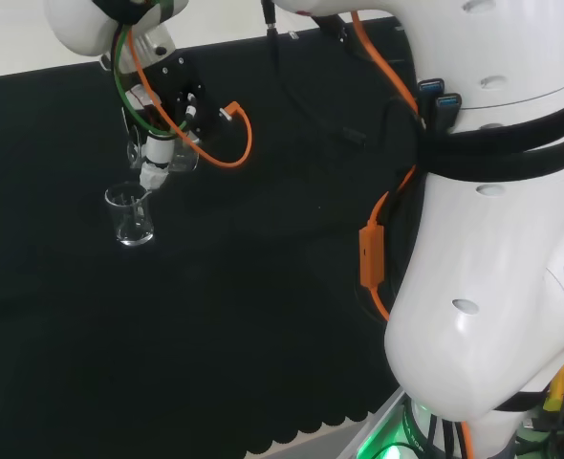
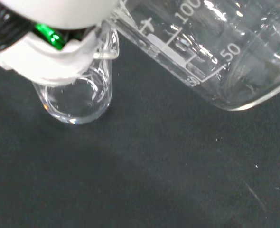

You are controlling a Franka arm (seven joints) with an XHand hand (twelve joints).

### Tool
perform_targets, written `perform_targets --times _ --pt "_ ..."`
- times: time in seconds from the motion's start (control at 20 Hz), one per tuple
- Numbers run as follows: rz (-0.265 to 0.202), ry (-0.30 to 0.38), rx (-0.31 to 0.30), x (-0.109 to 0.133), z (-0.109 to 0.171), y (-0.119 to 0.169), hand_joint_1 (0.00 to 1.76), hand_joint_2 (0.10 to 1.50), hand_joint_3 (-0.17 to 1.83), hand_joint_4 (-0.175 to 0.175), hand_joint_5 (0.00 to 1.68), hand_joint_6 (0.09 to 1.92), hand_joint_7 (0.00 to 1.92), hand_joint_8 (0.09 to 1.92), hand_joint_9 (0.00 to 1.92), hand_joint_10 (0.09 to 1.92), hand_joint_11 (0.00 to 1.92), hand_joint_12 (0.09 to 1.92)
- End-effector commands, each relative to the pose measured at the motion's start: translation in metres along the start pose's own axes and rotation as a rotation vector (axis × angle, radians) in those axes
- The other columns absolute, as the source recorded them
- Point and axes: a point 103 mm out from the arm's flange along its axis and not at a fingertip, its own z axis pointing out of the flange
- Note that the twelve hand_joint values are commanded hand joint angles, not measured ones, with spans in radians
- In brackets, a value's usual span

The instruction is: Place the beaker back on the table.

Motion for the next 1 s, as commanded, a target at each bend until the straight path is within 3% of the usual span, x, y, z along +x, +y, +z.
perform_targets --times 0.05,0.25,0.6,1.0 --pt "-0.024 0.066 -0.046 -0.016 0.001 -0.006 1.14 0.62 0.68 0.175 1.34 0.56 1.62 0.09 1.52 0.09 1.11 0.94" --pt "-0.028 0.061 -0.052 -0.006 0.003 0.005 1.14 0.62 0.68 0.175 1.34 0.56 1.63 0.09 1.52 0.09 1.11 0.94" --pt "-0.076 0.151 -0.123 -0.024 0.014 0.006 1.14 0.62 0.68 0.175 1.34 0.56 1.62 0.09 1.52 0.09 1.11 0.94" --pt "-0.098 0.225 -0.196 -0.029 0.025 0.018 1.14 0.62 0.68 0.175 1.34 0.56 1.62 0.09 1.52 0.09 1.1 0.94"
